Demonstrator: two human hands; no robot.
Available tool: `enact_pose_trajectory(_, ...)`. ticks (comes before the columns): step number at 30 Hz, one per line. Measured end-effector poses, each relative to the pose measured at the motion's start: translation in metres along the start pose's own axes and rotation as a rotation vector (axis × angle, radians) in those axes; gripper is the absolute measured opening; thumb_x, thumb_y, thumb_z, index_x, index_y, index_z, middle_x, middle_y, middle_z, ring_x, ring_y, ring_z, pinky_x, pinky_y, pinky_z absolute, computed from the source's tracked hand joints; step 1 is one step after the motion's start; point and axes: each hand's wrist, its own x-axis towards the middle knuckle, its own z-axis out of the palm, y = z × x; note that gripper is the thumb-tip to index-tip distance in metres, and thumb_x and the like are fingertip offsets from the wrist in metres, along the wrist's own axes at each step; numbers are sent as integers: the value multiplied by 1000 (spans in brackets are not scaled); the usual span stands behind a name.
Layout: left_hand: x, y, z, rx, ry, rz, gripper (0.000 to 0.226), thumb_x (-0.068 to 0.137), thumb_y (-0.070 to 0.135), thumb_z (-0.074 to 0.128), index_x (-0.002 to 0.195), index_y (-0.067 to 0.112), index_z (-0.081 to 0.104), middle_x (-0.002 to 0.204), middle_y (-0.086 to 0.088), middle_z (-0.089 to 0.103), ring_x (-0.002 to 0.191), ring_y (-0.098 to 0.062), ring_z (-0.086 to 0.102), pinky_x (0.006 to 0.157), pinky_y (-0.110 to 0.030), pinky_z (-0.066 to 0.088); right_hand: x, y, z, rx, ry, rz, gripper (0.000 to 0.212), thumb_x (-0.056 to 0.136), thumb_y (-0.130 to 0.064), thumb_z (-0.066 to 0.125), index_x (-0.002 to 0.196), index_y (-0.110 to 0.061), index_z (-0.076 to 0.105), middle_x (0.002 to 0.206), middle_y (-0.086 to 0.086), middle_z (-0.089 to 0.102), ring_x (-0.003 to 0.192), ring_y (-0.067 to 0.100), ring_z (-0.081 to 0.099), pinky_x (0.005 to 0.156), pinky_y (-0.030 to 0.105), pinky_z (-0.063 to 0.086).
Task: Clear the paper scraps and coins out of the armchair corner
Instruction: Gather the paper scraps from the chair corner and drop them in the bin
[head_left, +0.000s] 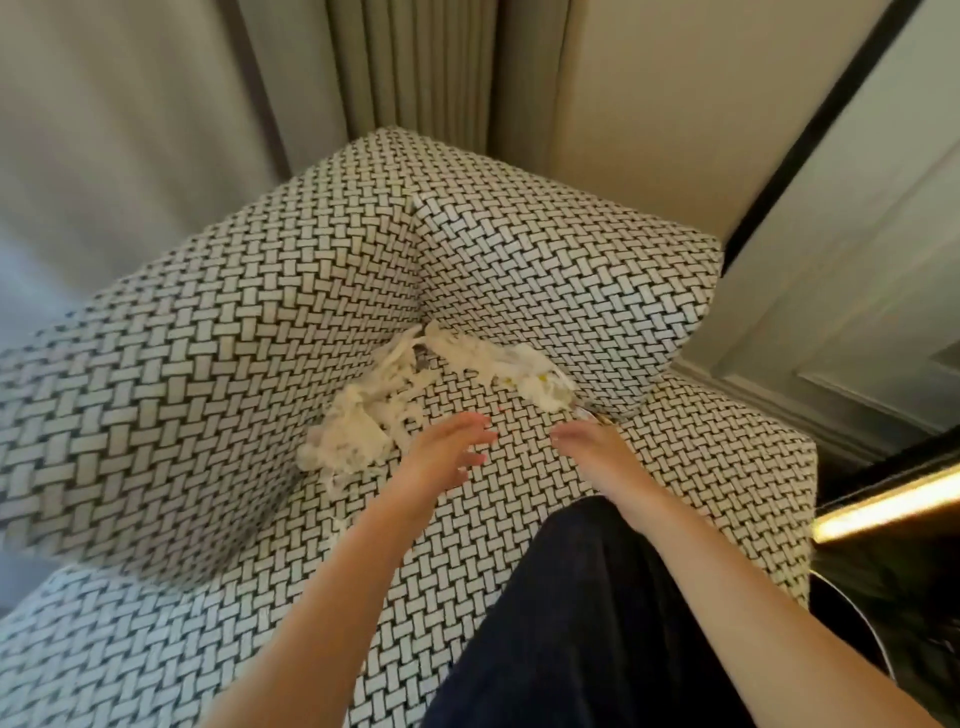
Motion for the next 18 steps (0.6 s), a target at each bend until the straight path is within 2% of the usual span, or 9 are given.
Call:
enact_pose_trajectory(3, -5, -27, -32, -58, 99, -76, 22, 91, 24, 57, 112, 23, 63, 111, 5, 66, 103, -17, 61, 97, -37, 45, 24, 2, 10, -340, -124, 76, 46, 93, -10, 46, 137, -20, 46, 144, 7, 39, 113, 21, 54, 102, 37, 38)
enact_pose_trajectory(4, -7, -34, -38, -77, 122, -99, 22, 90, 24, 58, 111, 23, 63, 113, 3, 65, 103, -17, 61, 99, -39, 44, 32, 4, 10, -470, -165, 111, 52, 93, -8, 45, 143, -20, 37, 151, 12, 27, 114, 20, 52, 105, 37, 35)
enact_pose_trajectory(6, -10, -50, -47, -134, 185, -132, 19, 89, 23, 59, 108, 23, 63, 114, 2, 64, 102, -17, 60, 99, -39, 43, 44, 7, 9, -630, -191, 188, 63, 93, -9, 46, 149, -23, 21, 156, 18, 3, 138, 32, 26, 113, 39, 24)
enact_pose_trajectory(7, -11, -58, -49, -170, 237, -134, 17, 90, 22, 58, 106, 23, 63, 114, 2, 63, 101, -16, 61, 99, -39, 44, 50, 10, 9, -664, -191, 216, 66, 93, -10, 47, 150, -23, 17, 157, 18, 2, 143, 34, 9, 116, 41, 18)
enact_pose_trajectory(9, -11, -72, -52, -203, 403, -126, 16, 92, 18, 55, 106, 21, 63, 115, 3, 61, 98, -14, 60, 96, -36, 46, 55, 11, 12, -715, -202, 253, 66, 93, -14, 49, 150, -19, 16, 157, 14, 11, 144, 33, 4, 117, 40, 13)
enact_pose_trajectory(11, -10, -80, -51, -191, 585, -112, 20, 91, 11, 53, 108, 16, 62, 115, 0, 59, 84, -7, 55, 77, -18, 47, 56, 14, 16, -749, -168, 263, 56, 93, -14, 48, 145, -8, 29, 151, 15, 29, 138, 30, 28, 112, 35, 26)
enact_pose_trajectory(13, -9, -88, -50, -171, 700, -109, 22, 91, 5, 50, 109, 10, 62, 116, -3, 56, 69, -1, 47, 55, -5, 40, 59, 20, 21, -688, -101, 297, 40, 92, -11, 48, 130, 1, 47, 130, 16, 50, 115, 27, 51, 97, 33, 44)
enact_pose_trajectory(16, -2, -95, -45, -123, 731, -121, 22, 90, 7, 51, 107, 15, 62, 122, -6, 53, 80, -6, 49, 69, -16, 39, 65, 29, 20, -475, -14, 342, 31, 88, -7, 55, 116, 5, 52, 106, 14, 57, 92, 23, 55, 71, 27, 46)
enact_pose_trajectory(18, 1, -93, -37, -90, 719, -125, 22, 90, 6, 50, 104, 17, 62, 119, -4, 54, 76, 0, 47, 61, -15, 36, 65, 30, 18, -388, 72, 280, 19, 88, -5, 54, 104, 4, 54, 89, 11, 57, 81, 22, 55, 63, 27, 43)
